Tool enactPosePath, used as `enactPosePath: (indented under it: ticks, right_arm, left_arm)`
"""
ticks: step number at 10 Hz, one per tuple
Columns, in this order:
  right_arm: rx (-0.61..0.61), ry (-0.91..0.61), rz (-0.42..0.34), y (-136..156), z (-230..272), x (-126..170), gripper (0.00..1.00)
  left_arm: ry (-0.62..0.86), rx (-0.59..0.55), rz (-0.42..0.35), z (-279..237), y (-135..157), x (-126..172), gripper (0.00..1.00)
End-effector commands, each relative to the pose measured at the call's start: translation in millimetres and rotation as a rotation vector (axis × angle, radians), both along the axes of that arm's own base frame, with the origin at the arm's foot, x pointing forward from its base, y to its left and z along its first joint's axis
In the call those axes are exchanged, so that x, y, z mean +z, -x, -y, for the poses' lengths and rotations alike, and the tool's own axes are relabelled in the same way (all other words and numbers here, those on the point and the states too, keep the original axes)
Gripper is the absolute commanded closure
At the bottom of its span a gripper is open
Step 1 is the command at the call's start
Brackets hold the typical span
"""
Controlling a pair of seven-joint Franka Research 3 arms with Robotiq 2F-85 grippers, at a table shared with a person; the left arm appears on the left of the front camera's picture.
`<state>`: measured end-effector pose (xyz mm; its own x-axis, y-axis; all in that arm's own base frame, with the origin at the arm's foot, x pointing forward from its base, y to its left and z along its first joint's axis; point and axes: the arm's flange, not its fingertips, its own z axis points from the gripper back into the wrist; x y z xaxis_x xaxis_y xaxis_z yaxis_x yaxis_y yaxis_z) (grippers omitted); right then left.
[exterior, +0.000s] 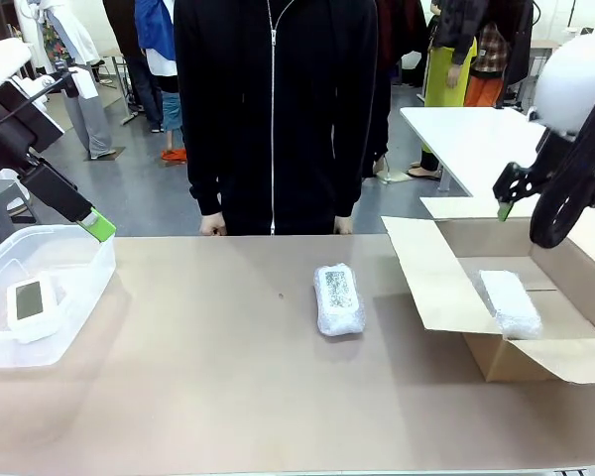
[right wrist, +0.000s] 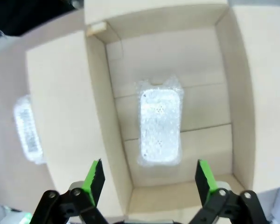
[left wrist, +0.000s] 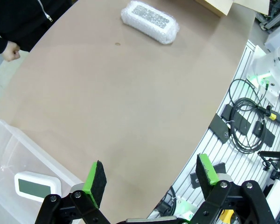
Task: Separate and place wrapped and unwrapped clocks.
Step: If the picked Digital clock is wrapped, place it in the Package Box ; if not, place it in the Organizing box.
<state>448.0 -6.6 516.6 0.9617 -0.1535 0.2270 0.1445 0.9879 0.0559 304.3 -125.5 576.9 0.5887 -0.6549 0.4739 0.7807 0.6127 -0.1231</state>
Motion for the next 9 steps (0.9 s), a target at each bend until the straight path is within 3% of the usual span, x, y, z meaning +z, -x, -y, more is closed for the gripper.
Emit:
enactPosePath:
  ticks: [1,4,5,9]
  right_arm:
    - [0.015,-0.025,0.029,8.4,-4.6,21.3,0.0]
    - [0.015,0.1,0.021,7.4,-27.8,29.0,0.0]
    - [0.022,0.009,0.052,14.5,-8.7,38.3,0.0]
    - [0.022,0.009,0.052,14.5,-8.7,38.3,0.0]
  left_arm:
    - [0.004,0.001,-0.002,0.0,0.0,-0.1,0.0]
    - [0.004,0.001,-0.002,0.0,0.0,-0.1,0.0]
    - [0.004,0.001,-0.002,0.0,0.0,-0.1,0.0]
    - [0.004,0.001,-0.002,0.0,0.0,-0.1,0.0]
